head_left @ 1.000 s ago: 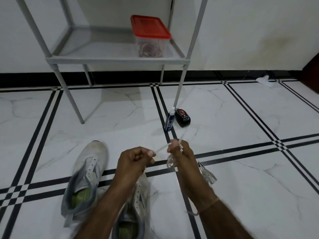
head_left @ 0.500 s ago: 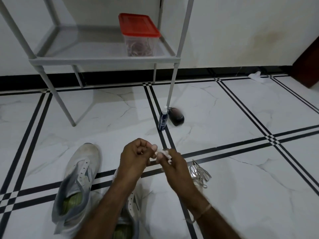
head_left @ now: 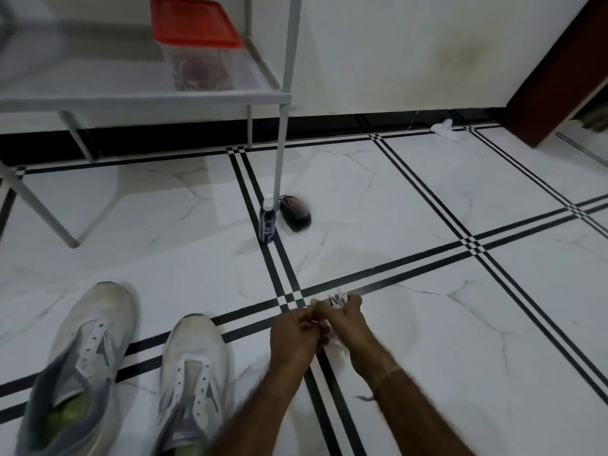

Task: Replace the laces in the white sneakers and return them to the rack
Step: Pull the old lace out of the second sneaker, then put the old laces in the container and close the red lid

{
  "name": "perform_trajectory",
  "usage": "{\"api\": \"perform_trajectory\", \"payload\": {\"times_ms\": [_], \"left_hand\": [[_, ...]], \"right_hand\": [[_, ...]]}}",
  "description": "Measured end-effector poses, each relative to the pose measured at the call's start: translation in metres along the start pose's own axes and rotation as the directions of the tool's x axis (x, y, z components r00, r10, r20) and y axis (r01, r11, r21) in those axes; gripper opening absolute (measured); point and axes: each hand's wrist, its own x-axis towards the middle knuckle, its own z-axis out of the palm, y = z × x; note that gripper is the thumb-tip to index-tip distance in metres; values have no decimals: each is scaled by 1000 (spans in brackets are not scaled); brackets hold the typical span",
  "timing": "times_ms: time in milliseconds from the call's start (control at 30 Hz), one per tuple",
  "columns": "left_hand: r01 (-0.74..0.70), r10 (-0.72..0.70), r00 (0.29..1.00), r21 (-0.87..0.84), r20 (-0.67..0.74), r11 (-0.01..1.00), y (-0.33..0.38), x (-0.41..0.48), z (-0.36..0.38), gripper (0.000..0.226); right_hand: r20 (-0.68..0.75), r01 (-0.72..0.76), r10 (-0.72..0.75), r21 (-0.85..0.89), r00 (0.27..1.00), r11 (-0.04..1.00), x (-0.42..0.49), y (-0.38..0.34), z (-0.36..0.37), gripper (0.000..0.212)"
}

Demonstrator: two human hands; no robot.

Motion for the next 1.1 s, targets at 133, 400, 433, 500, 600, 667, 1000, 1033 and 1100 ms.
{"api": "perform_trajectory", "payload": {"times_ms": [133, 400, 433, 500, 600, 667, 1000, 1033, 1100], "left_hand": [[-36, 16, 996, 242, 83, 970, -10, 25, 23, 25], [-142, 148, 989, 359, 12, 923, -15, 13, -11, 33], [-190, 208, 978, 377, -6, 906, -15, 5, -27, 34], [-269, 347, 934, 465, -89, 843, -14, -14, -60, 33], [-87, 360, 899, 704, -249, 705, -29, -45, -135, 48], [49, 232, 928, 715, -290, 697, -43, -63, -174, 70], [35, 65, 949, 307, -309, 951, -68, -89, -218, 22], [14, 95, 947, 333, -307, 943, -63, -83, -221, 20], [11, 175, 904, 430, -390, 903, -52, -74, -234, 32]], "right_hand": [[-168, -100, 22, -469, 986, 877, 30, 12, -17, 101], [-150, 157, -426, -781, 892, 605, 11, 32, -5, 66], [-75, 311, -525, -732, 848, 606, 1, 31, 6, 61], [107, 527, -571, -548, 814, 649, -20, 31, 29, 49], [439, 428, -229, -435, 869, 792, -58, 22, 73, 62], [565, 372, -7, -534, 825, 759, -74, 20, 92, 67], [447, 416, -194, -475, 873, 775, -55, 53, 153, 49], [421, 440, -241, -476, 874, 762, -47, 49, 159, 46], [395, 465, -294, -461, 870, 756, -33, 39, 169, 46]]}}
